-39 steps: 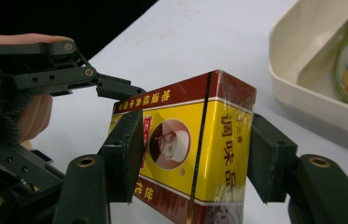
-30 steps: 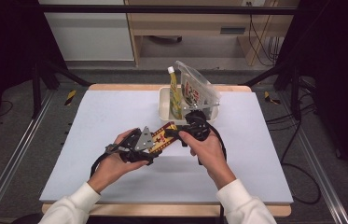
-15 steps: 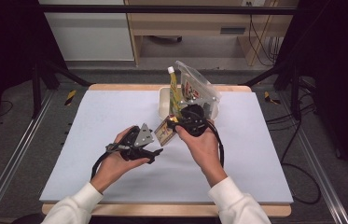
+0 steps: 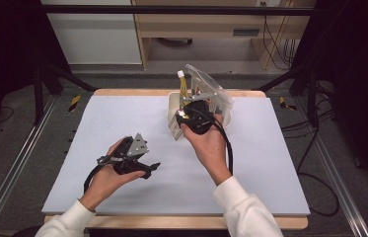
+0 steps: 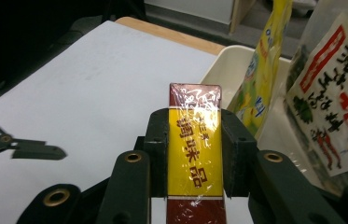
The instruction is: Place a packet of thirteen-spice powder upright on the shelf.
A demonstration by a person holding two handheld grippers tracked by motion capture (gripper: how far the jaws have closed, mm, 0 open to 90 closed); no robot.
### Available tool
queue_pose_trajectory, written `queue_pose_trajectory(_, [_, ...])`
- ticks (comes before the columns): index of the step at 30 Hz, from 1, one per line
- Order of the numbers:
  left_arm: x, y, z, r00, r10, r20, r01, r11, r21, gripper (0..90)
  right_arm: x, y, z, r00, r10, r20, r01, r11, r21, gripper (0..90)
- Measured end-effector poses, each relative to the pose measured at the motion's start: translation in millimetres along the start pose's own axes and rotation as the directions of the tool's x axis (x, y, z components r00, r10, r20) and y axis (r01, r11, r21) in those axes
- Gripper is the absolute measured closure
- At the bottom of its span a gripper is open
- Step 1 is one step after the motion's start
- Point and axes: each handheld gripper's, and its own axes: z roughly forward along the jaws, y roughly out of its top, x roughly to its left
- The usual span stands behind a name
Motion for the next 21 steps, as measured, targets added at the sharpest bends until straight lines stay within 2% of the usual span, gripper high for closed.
queue_pose_trajectory(6, [6.5,-13.3,-11.3,0.9989,-0.044,-0.014,0.044,0.9990,-0.008,14.6,1.8,10.1,2.9,0.9994,-0.028,0.021,0.029,0.999,-0.031,68.6])
queue_pose_trajectory(10, [8.8,-24.3,-18.0,0.9980,-0.056,-0.029,0.056,0.9984,-0.003,14.6,1.8,18.1,6.1,0.9985,-0.047,0.028,0.048,0.998,-0.048,68.7])
queue_pose_trajectory(16, [13.4,-42.6,-28.3,0.9957,-0.082,-0.044,0.082,0.9967,-0.001,14.5,3.0,29.9,15.1,0.9932,-0.104,0.053,0.106,0.994,-0.041,68.7])
queue_pose_trajectory(21, [18.0,-61.9,-35.2,0.9904,-0.128,-0.053,0.127,0.9918,-0.009,14.4,3.5,37.2,27.0,0.9906,-0.126,0.054,0.127,0.992,-0.021,68.7])
